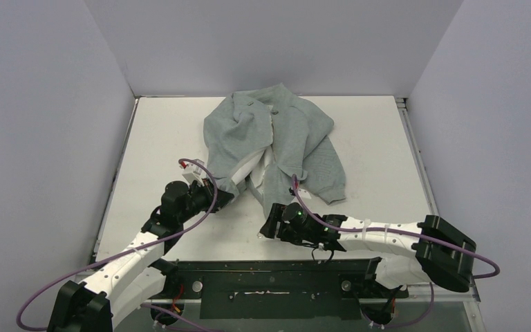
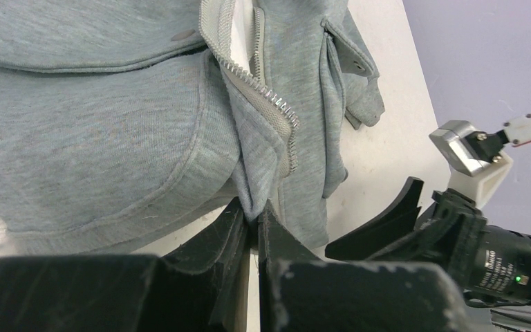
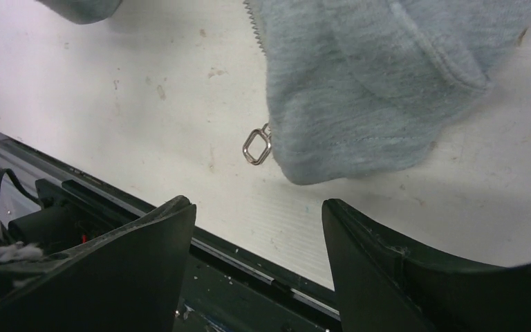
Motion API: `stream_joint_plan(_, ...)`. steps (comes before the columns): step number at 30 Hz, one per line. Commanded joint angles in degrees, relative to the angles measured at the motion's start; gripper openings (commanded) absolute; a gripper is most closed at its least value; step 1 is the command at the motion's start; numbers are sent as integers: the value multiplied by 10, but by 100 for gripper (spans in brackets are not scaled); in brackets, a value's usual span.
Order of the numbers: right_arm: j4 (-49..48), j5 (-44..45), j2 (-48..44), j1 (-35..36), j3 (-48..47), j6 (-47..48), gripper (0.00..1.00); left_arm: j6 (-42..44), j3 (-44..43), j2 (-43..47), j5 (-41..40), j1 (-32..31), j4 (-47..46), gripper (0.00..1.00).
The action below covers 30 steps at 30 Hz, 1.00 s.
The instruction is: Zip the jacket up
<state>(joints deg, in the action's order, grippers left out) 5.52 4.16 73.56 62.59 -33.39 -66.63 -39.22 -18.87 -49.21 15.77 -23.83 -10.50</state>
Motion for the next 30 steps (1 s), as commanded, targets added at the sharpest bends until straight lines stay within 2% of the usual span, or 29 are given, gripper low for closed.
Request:
stream_joint_plan(1, -51, 8, 24, -7, -1, -22, 66, 8, -18, 6, 10, 5, -15, 0)
stream_joint_plan(10, -128, 11, 52, -15, 36, -65, 58, 8, -20, 4, 13, 6, -19, 0)
stream_joint_plan(24, -202, 80, 85, -15, 84, -80, 49, 5, -20, 1, 16, 8, -20, 0)
stream_joint_plan(30, -236, 108, 100, -15, 101, -90, 50, 3, -20, 1, 18, 8, -20, 0)
